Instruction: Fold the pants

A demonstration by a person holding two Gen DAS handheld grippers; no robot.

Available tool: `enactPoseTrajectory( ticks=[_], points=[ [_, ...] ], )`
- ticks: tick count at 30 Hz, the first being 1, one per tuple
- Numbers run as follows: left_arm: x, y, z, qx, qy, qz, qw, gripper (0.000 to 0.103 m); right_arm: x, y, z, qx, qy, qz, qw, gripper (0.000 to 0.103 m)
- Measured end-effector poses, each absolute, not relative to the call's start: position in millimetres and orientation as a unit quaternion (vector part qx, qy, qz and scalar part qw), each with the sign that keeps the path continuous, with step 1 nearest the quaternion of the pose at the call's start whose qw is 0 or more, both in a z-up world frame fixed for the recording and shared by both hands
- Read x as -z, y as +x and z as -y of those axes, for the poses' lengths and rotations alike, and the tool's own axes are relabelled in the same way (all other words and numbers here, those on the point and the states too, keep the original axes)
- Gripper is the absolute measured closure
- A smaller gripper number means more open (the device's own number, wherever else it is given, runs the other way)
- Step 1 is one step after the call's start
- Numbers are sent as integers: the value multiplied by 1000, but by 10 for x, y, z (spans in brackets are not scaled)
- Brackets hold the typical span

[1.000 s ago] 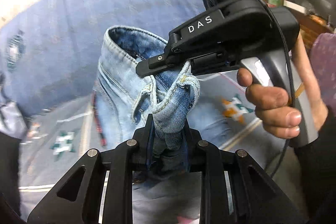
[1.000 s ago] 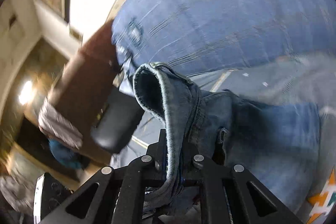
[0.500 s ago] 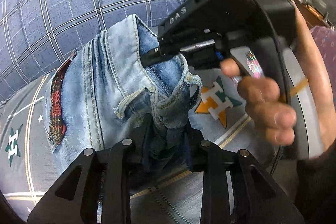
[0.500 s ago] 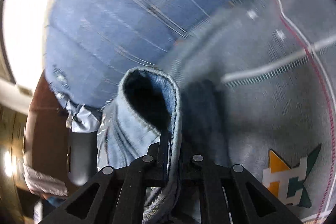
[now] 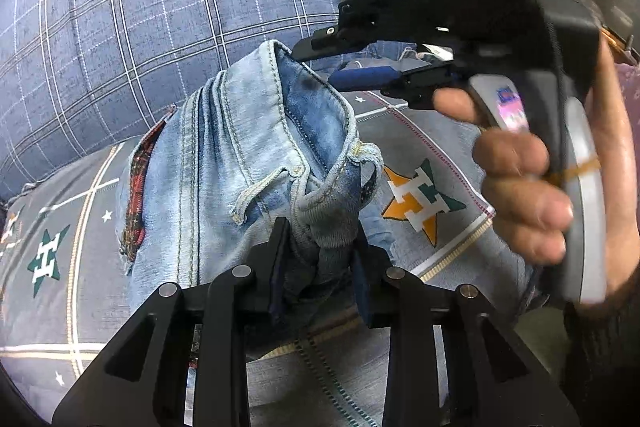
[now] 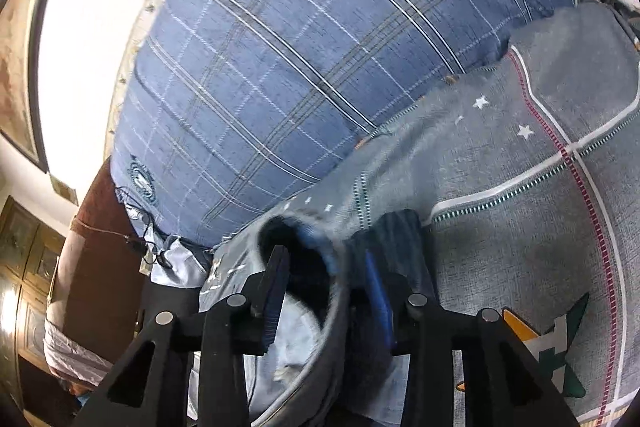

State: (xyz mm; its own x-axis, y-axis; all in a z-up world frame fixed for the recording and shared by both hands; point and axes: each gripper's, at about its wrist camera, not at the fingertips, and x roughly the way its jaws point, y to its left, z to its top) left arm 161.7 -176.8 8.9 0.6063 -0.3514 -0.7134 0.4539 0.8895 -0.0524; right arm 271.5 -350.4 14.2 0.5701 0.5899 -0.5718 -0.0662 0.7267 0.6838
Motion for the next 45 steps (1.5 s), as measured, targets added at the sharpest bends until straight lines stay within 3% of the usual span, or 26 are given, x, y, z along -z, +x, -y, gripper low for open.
enactPoseTrajectory(
  ticks=[6,9,16,21,24,26,27,28,33,36,38,40,43,45],
  points=[
    [-23,1557,1837,217,104,-382,892,75,-4,2729,3289,-224,273,-468,810,67],
    [33,1534,1894,216,137,-382,888,73,136,2818,3227,-171,235,-504,813,96],
    [-8,1140,1840,238,195,-356,882,70,146,2941,3436,-124,236,-500,824,96],
    [-110,1206,1468,254,112,-380,882,71,107,2918,3522,-123,236,-492,829,96],
    [-139,1367,1237,250,35,-399,881,71,-129,2755,3656,-122,261,-436,853,86],
    [-148,1439,1097,266,-22,-411,871,71,-275,2610,3689,-149,281,-393,863,65],
    [-144,1458,1059,273,-39,-417,866,71,-322,2542,3691,-170,291,-376,863,43],
    [-136,1466,1023,279,-56,-424,860,71,-346,2492,3680,-185,295,-367,862,37],
    [-150,1444,805,306,-142,-424,841,68,-170,2473,3485,-232,293,-421,827,37],
    [-167,1473,663,289,-172,-418,844,57,-28,2537,3349,-206,251,-467,822,47],
    [-140,1494,597,279,-189,-417,844,57,47,2558,3278,-206,242,-484,816,55],
    [-100,1573,556,267,-196,-428,841,57,72,2568,3182,-221,227,-495,809,77],
    [12,1659,575,266,-207,-450,827,57,11,2524,3080,-211,198,-487,824,98],
    [36,1632,597,272,-217,-450,822,57,-197,2433,3100,-225,200,-446,843,98]
  ],
)
